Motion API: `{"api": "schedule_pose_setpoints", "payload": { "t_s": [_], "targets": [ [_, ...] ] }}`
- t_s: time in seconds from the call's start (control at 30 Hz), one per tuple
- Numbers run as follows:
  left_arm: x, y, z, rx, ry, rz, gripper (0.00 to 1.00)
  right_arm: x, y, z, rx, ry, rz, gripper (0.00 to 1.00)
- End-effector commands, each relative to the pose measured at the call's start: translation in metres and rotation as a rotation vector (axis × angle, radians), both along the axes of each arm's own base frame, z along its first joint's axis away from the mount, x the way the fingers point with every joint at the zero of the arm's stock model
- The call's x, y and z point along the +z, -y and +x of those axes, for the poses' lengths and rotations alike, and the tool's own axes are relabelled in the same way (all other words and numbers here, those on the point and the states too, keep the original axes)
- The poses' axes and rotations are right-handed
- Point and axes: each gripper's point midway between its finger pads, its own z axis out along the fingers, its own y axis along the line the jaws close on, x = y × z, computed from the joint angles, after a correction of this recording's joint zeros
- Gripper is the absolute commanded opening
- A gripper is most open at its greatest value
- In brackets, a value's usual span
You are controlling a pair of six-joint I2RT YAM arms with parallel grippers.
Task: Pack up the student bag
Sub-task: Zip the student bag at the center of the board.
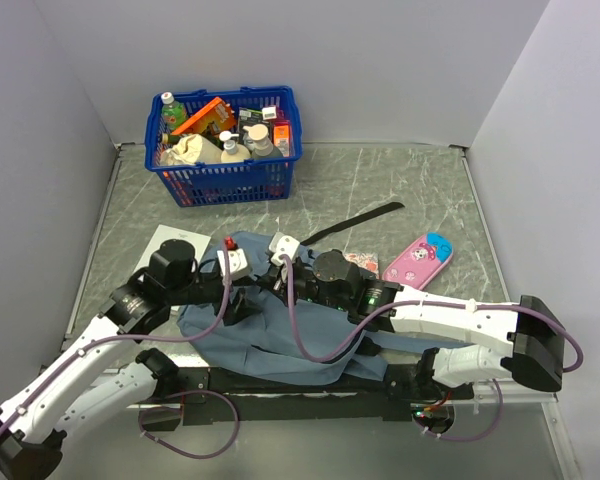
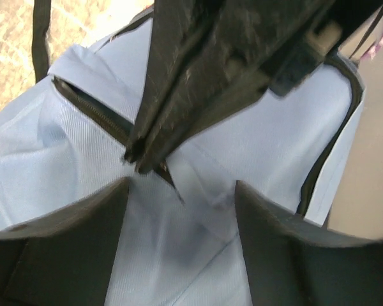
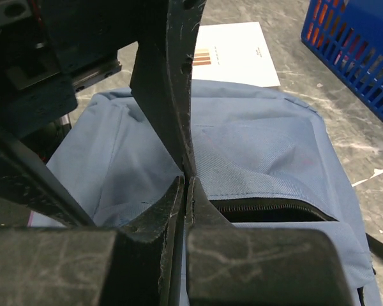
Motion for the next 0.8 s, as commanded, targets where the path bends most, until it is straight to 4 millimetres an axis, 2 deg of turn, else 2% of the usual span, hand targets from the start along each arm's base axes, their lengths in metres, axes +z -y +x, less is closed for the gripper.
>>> {"api": "schedule_pose_setpoints", "payload": {
  "t_s": [0.0,0.03,0.07,0.17,0.27,0.33,0.37,0.5,0.53,0.57,0.67,0.77],
  "targets": [
    [0.016,0.017,0.002,-0.003,-0.011,-0.091,0.60,0.056,0.000,0.003,-0.014,0.052,0.171,0.00],
    [0.014,0.022,-0.003,-0.021,-0.021,-0.091,0.54,0.055,-0.001,0.004,-0.015,0.054,0.168,0.00],
    [0.012,0.024,-0.004,-0.028,-0.028,-0.085,0.41,0.053,-0.001,0.005,-0.019,0.053,0.162,0.00],
    [0.009,0.026,-0.011,-0.053,-0.042,-0.084,0.25,0.054,0.001,0.010,-0.047,0.069,0.151,0.00],
    [0.010,0.025,-0.015,-0.064,-0.039,-0.085,0.20,0.055,0.006,0.022,-0.102,0.097,0.141,0.00],
    [0.011,0.025,-0.017,-0.062,-0.038,-0.090,0.22,0.058,0.008,0.028,-0.120,0.105,0.147,0.00],
    [0.011,0.025,-0.017,-0.060,-0.044,-0.089,0.30,0.060,0.009,0.029,-0.124,0.108,0.150,0.00],
    [0.013,0.027,-0.022,-0.072,-0.078,-0.101,0.50,0.069,0.009,0.035,-0.139,0.124,0.161,0.00],
    [0.015,0.028,-0.024,-0.079,-0.078,-0.110,0.60,0.069,0.010,0.038,-0.154,0.127,0.156,0.00],
    [0.017,0.028,-0.025,-0.084,-0.076,-0.114,0.62,0.071,0.009,0.040,-0.159,0.132,0.155,0.00],
    [0.022,0.028,-0.026,-0.055,-0.119,-0.130,0.63,0.076,0.014,0.048,-0.196,0.156,0.151,0.00],
    [0.017,0.024,-0.025,-0.032,-0.118,-0.121,0.56,0.087,0.020,0.051,-0.214,0.173,0.168,0.00]
  ]
}}
